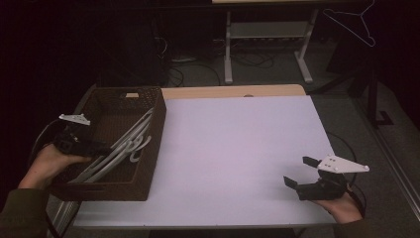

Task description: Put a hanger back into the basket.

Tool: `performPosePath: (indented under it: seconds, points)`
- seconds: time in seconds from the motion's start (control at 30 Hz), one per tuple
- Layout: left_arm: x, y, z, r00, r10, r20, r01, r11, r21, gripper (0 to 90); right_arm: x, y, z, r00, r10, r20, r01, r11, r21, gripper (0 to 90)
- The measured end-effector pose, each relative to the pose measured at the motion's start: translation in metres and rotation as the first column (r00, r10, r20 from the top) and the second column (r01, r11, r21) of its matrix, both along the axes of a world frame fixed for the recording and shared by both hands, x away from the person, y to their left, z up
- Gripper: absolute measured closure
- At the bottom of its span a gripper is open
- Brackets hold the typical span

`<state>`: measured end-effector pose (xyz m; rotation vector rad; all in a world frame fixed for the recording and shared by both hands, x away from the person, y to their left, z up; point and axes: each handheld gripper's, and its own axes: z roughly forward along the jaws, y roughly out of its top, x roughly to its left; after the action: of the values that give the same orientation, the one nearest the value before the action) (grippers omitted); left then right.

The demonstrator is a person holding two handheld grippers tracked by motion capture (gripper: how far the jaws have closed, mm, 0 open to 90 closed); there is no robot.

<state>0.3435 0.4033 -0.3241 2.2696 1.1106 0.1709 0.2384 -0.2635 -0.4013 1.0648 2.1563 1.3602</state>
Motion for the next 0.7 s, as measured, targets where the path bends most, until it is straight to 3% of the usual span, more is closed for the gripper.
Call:
performPosePath:
  seconds: [0.13, 0.27, 0.47, 0.7]
  points:
    - [-0.005, -0.003, 0.011, 0.9969, 0.004, 0.079, 0.002, 0.9971, -0.076, 38.5, 0.0, 0.001, 0.002, 1.0, -0.002, 0.006, 0.002, 1.0, 0.003, 4.0]
    - [-0.012, -0.015, 0.023, 0.9864, 0.015, 0.164, 0.014, 0.9841, -0.177, 31.1, 0.003, 0.002, 0.006, 0.9998, -0.006, 0.018, 0.006, 0.9997, 0.024, 4.0]
    - [-0.018, -0.039, 0.033, 0.9659, 0.013, 0.259, 0.055, 0.9659, -0.253, 22.9, 0.01, 0.008, 0.02, 0.9986, -0.009, 0.053, 0.006, 0.9988, 0.048, 4.1]
    - [-0.025, -0.073, 0.036, 0.9439, 0.014, 0.33, 0.099, 0.9413, -0.323, 14.9, 0.017, 0.014, 0.036, 0.9951, -0.001, 0.098, -0.005, 0.9978, 0.066, 3.5]
